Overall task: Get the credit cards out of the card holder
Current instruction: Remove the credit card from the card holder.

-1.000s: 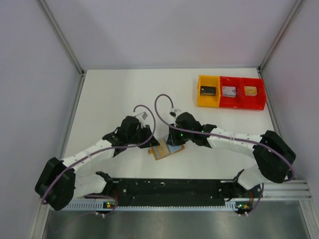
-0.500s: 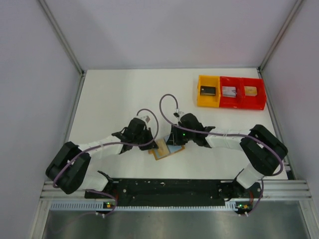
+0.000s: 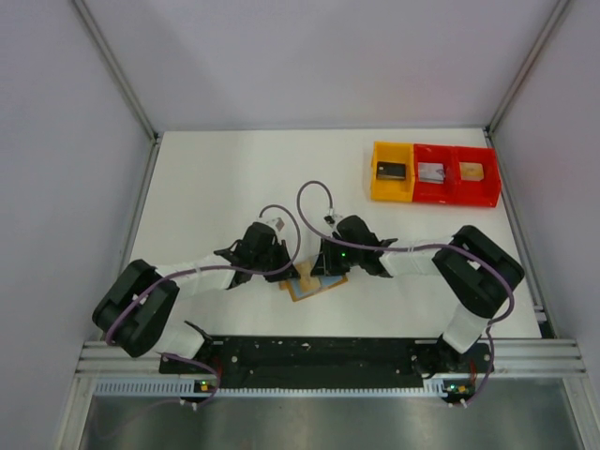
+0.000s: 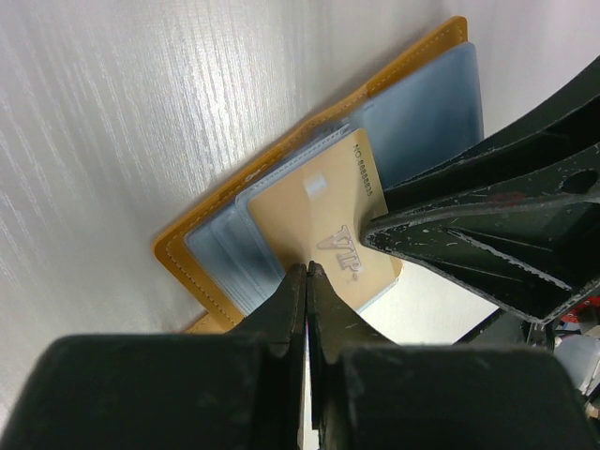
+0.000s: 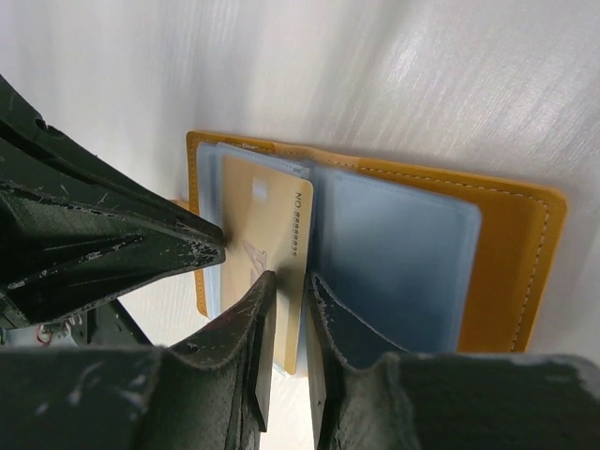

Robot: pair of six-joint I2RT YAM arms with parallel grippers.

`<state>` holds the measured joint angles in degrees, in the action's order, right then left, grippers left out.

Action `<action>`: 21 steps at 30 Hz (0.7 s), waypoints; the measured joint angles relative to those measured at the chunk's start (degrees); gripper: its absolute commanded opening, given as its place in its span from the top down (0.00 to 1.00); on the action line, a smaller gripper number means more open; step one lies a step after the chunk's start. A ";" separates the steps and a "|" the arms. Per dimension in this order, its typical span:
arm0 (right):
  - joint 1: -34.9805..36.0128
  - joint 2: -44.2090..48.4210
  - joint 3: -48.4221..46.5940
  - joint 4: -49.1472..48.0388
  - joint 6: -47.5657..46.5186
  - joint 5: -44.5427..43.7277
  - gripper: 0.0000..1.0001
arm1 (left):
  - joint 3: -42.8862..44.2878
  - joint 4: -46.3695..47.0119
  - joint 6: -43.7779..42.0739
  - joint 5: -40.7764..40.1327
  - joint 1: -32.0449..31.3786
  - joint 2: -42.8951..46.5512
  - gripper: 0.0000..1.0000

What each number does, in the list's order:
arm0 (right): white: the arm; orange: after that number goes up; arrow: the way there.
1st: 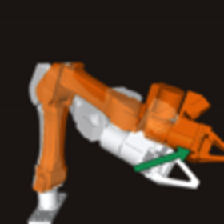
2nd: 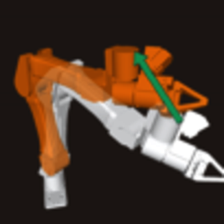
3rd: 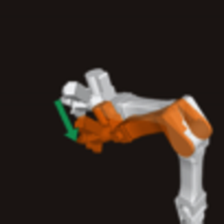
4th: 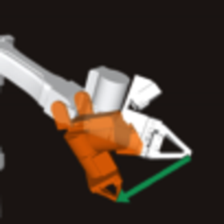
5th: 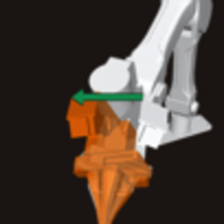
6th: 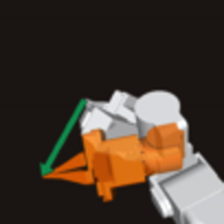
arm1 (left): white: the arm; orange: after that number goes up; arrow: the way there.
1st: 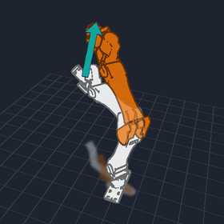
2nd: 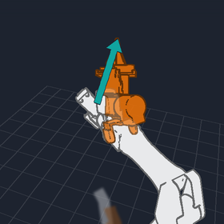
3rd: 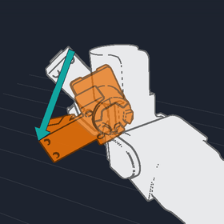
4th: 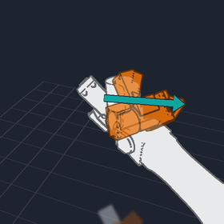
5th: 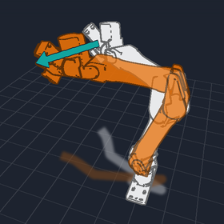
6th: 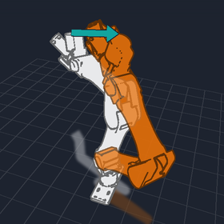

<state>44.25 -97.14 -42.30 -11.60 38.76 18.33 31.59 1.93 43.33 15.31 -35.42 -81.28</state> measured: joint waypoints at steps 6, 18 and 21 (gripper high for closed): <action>-1.60 -0.13 1.88 -3.15 1.49 2.75 0.89 | -0.24 0.66 -0.04 0.00 0.00 -0.09 1.00; -4.87 -0.79 5.18 -9.07 2.99 9.57 1.00 | -0.90 2.36 0.04 0.07 -0.11 -0.37 1.00; -5.49 -0.87 5.77 -9.99 3.04 10.99 1.00 | -1.18 2.95 0.11 0.09 -0.11 -0.35 1.00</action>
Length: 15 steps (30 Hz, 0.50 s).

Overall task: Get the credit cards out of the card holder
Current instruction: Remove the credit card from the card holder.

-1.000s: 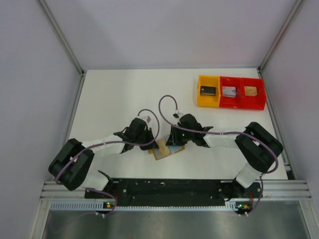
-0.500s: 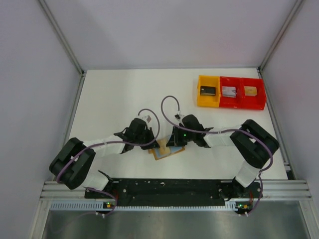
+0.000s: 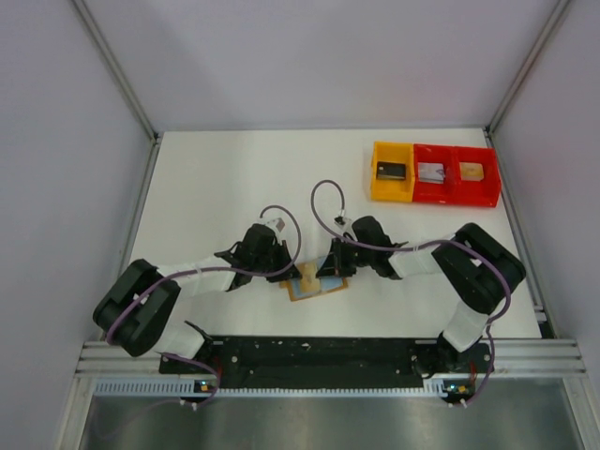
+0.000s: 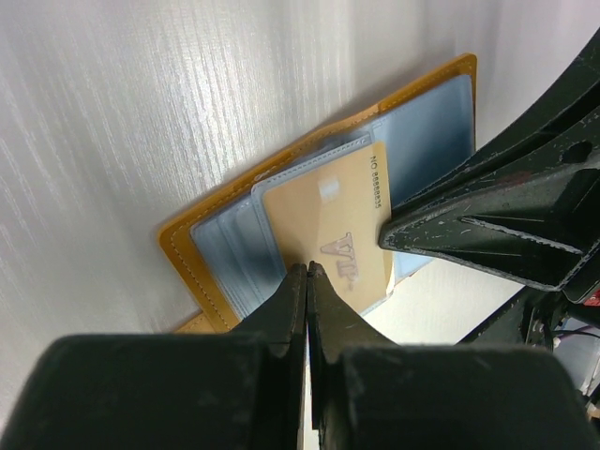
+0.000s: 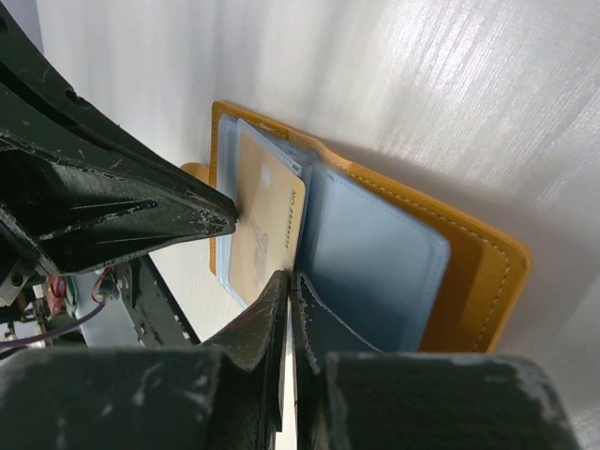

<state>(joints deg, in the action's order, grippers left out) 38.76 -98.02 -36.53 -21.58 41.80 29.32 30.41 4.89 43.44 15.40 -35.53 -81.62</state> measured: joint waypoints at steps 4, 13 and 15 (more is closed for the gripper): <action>-1.05 -0.02 0.55 -0.35 -0.02 1.88 1.00 | -0.17 0.52 -0.02 -0.07 -0.04 0.00 1.00; -3.93 -0.15 0.55 0.87 -1.20 4.22 0.91 | -0.33 0.70 0.00 -0.09 -0.07 0.13 1.00; -3.98 -0.33 0.55 0.35 -0.74 5.07 0.83 | -0.59 0.81 0.02 -0.13 -0.07 0.39 1.00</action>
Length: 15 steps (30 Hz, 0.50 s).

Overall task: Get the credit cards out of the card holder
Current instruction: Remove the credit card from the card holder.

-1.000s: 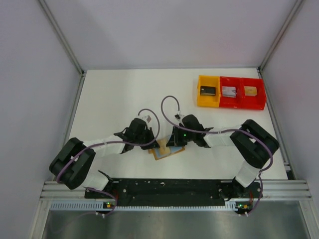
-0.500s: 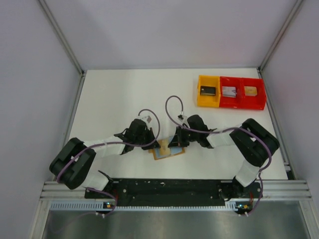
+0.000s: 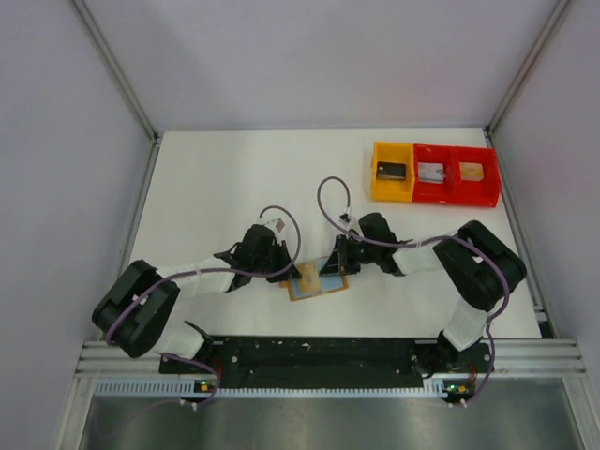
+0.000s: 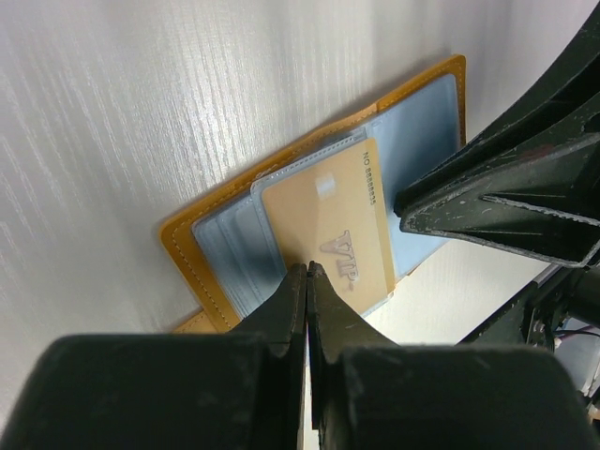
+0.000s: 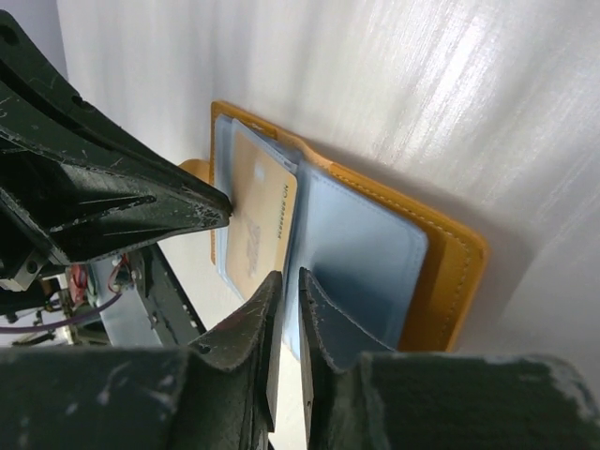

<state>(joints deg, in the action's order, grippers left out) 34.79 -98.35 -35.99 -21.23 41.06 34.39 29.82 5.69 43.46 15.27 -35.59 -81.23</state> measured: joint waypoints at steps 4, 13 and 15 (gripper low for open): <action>0.04 -1.44 0.00 -2.67 1.64 1.77 0.76 | -0.26 0.26 0.17 0.02 0.00 0.13 1.00; 0.46 -4.24 0.00 -7.34 4.61 3.41 0.82 | -1.31 1.88 1.46 0.28 -0.02 0.39 1.00; 0.46 -4.61 0.00 -7.93 4.90 3.43 0.85 | -1.68 2.34 1.68 0.28 -0.02 0.57 1.00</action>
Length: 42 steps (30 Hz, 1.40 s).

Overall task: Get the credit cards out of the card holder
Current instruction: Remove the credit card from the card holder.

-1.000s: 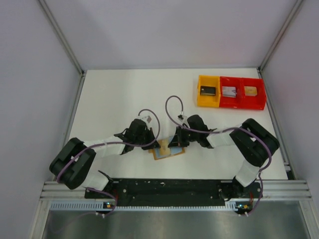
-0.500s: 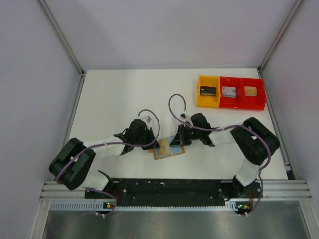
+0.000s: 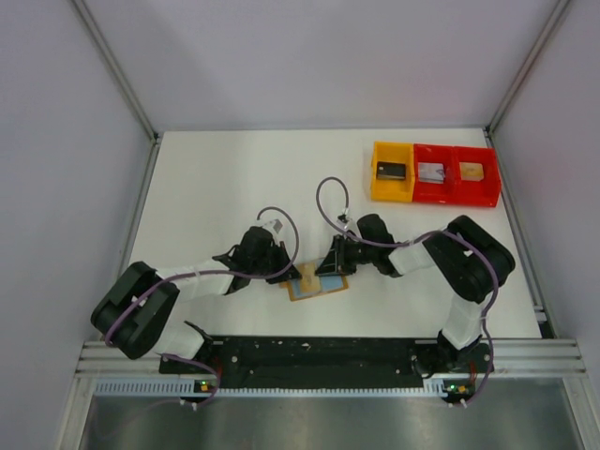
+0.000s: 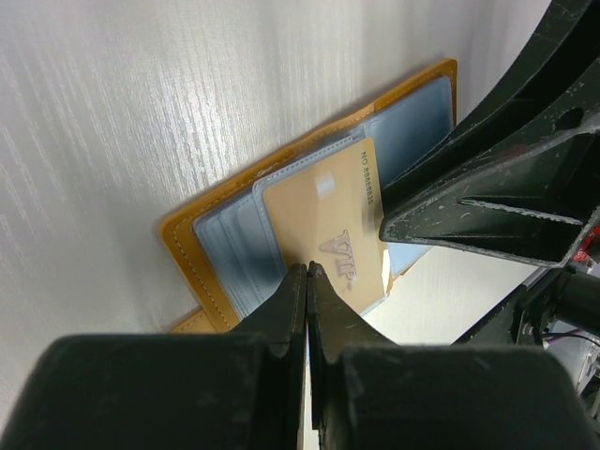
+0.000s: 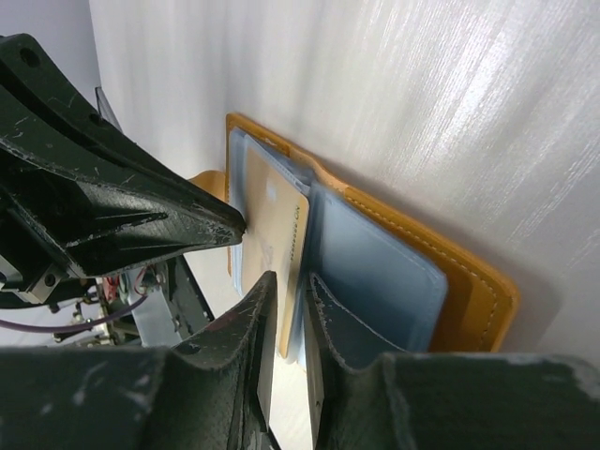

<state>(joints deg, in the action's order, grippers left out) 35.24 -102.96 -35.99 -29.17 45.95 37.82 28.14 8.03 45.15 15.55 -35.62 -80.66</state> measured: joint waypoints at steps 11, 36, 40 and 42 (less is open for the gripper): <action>-0.07 -1.44 0.44 -2.93 1.11 0.46 1.00 | -0.96 1.46 0.96 0.22 0.00 0.28 1.00; -2.12 -0.33 0.74 -0.31 -1.11 2.54 0.78 | -1.77 0.11 1.01 0.02 0.00 1.70 1.00; -1.97 -0.37 0.74 -1.33 -0.68 2.95 0.77 | -1.77 0.13 1.05 0.02 0.00 1.70 1.00; -1.73 -0.61 0.74 -1.97 -0.33 2.99 0.81 | -1.77 0.13 1.07 0.02 -0.02 1.68 1.00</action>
<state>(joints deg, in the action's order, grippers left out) 33.52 -103.57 -35.24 -31.14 45.63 40.82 26.37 8.16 46.22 15.57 -35.64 -78.98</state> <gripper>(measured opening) 0.228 0.008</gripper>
